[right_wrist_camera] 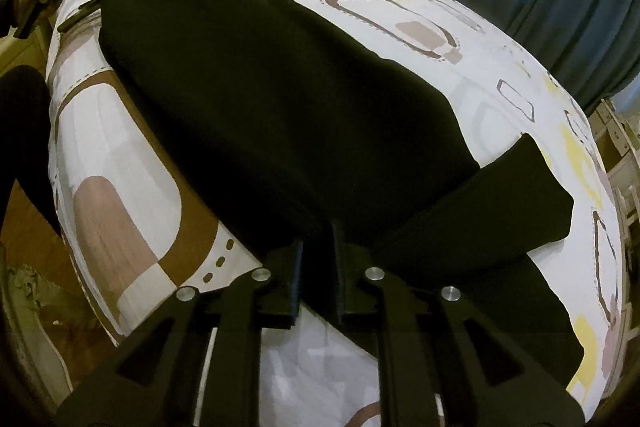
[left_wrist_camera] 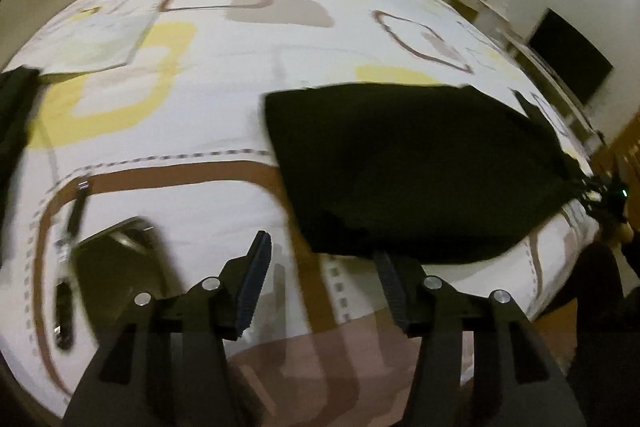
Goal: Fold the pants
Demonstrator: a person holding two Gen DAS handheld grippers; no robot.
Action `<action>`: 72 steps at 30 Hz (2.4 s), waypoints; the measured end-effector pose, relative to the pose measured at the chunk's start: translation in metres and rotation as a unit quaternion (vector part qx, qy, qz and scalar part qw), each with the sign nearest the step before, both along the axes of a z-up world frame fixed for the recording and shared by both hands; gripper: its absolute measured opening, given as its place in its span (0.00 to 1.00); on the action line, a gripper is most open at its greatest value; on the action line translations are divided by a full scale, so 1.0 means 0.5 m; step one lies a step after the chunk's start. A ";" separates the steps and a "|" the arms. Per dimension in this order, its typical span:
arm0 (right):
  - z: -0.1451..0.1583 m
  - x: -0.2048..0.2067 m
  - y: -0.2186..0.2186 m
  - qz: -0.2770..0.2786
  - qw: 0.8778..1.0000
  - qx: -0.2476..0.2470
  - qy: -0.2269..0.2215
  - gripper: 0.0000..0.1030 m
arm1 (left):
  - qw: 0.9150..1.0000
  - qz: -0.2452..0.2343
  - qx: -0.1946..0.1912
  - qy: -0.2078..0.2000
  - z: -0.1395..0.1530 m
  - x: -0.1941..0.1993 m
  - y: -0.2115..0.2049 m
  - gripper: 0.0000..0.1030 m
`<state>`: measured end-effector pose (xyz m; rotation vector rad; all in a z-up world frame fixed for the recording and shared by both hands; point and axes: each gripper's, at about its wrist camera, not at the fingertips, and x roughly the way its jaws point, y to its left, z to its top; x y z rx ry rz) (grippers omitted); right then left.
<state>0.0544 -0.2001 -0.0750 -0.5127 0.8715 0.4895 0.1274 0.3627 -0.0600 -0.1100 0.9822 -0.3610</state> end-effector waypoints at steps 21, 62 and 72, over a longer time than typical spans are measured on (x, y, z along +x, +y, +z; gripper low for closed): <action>0.154 0.095 -0.151 -0.131 0.984 0.120 0.003 0.52 | 0.996 -0.026 -0.079 -0.015 0.002 0.081 -0.260 0.59; 0.090 0.504 -0.453 -0.460 0.852 0.229 0.098 0.07 | 1.000 0.018 -0.014 -0.020 -0.053 0.104 -0.357 0.88; 0.168 0.194 -0.697 -0.475 0.791 0.386 0.021 0.07 | 0.999 0.035 0.019 -0.012 -0.055 0.111 -0.376 0.89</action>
